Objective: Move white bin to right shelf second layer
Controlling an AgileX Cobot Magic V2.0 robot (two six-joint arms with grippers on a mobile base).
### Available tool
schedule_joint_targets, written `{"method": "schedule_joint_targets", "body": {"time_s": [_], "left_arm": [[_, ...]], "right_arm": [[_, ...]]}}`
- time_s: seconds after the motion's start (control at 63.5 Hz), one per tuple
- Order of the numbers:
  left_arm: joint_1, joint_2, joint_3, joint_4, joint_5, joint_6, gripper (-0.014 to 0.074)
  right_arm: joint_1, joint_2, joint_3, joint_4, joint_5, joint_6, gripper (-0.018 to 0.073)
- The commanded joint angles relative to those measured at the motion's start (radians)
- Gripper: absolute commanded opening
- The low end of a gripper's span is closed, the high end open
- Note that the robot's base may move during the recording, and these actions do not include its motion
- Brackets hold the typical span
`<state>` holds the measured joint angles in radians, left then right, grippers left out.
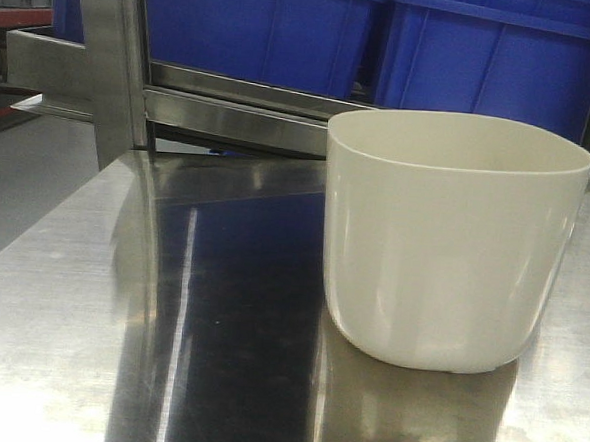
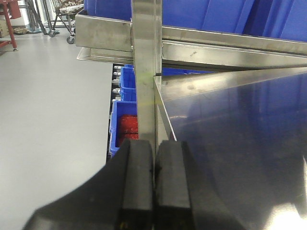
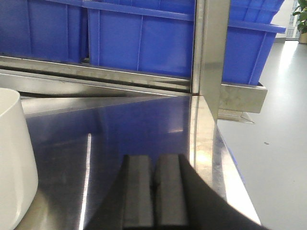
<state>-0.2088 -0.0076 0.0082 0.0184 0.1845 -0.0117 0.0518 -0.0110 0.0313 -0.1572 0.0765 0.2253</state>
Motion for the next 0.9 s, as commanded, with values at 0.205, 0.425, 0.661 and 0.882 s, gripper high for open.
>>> {"method": "schedule_joint_targets", "body": {"time_s": [0.205,0.425,0.661,0.882], "left_arm": [[-0.002,-0.014,0.027,0.0,-0.086,-0.005,0.0085],[-0.002,-0.014,0.027,0.0,-0.086,-0.005,0.0085],[-0.002,-0.014,0.027,0.0,-0.086,-0.005,0.0085],[-0.002,-0.014,0.027,0.0,-0.086,-0.005,0.0085]], "right_arm": [[-0.004,-0.016,-0.001,-0.012,-0.088,-0.004,0.0066],[-0.004,-0.016,-0.001,-0.012,-0.088,-0.004,0.0066],[-0.004,-0.016,-0.001,-0.012,-0.088,-0.004,0.0066],[-0.004,-0.016,-0.001,-0.012,-0.093,-0.004,0.0066]]}}
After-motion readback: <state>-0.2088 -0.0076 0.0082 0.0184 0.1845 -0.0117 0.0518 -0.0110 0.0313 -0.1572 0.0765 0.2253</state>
